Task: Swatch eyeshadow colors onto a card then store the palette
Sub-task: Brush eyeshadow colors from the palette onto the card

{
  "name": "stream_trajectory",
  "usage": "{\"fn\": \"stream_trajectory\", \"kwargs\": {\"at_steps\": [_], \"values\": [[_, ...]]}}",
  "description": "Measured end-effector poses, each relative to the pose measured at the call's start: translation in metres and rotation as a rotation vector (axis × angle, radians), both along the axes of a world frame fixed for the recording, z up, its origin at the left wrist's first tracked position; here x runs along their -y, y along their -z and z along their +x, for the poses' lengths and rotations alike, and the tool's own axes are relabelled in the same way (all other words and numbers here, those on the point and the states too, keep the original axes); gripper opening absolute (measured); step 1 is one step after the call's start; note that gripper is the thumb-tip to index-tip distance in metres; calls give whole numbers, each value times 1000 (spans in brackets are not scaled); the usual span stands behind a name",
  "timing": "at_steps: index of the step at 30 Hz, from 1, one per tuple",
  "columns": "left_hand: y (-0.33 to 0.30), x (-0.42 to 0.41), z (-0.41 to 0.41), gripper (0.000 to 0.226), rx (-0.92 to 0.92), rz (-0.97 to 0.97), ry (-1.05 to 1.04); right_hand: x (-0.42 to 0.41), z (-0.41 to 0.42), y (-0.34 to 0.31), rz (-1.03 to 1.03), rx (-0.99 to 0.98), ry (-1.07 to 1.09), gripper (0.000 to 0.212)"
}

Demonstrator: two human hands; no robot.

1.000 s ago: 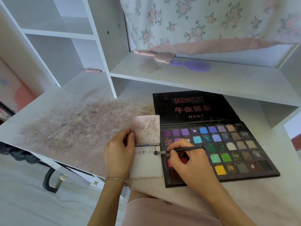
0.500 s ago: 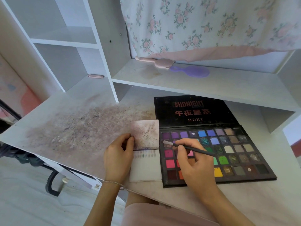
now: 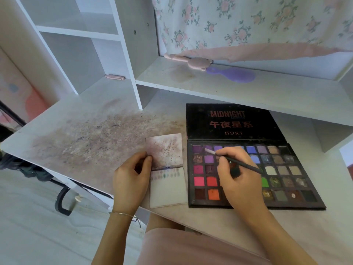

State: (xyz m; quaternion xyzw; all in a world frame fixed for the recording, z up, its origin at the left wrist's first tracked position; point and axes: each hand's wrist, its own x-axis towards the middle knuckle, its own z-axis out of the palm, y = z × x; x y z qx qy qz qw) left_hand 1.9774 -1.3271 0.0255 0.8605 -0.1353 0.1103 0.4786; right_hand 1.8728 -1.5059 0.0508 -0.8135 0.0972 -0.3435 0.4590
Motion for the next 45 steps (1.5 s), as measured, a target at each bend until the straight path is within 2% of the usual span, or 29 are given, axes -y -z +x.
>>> {"fn": "stream_trajectory", "kwargs": {"at_steps": [6,12,16,21,25,29,38,42,45], "values": [[2,2,0,8,29,17,-14,5,-5,5,-32,-175,-9,14],[1,2,-2,9,55,29,-14,1,-5,1,-59,-202,-53,19],[2,2,-2,8,52,38,-17,2,-5,3,-57,-220,-75,31],[1,2,-2,10,1,-3,-18,1,-5,1,-56,-203,-47,19],[-1,0,-1,13,-47,-89,-5,1,-5,0,-58,-196,-49,20],[-3,0,2,15,-86,-87,46,2,-5,1,-43,-191,-92,28],[-13,-15,19,18,-247,-86,261,-7,-2,-4,61,-91,-117,9],[-15,-19,27,17,-215,-33,336,-28,8,-2,108,-148,-226,3],[-12,-19,30,8,-212,-27,319,-43,16,0,129,-183,-281,9]]}}
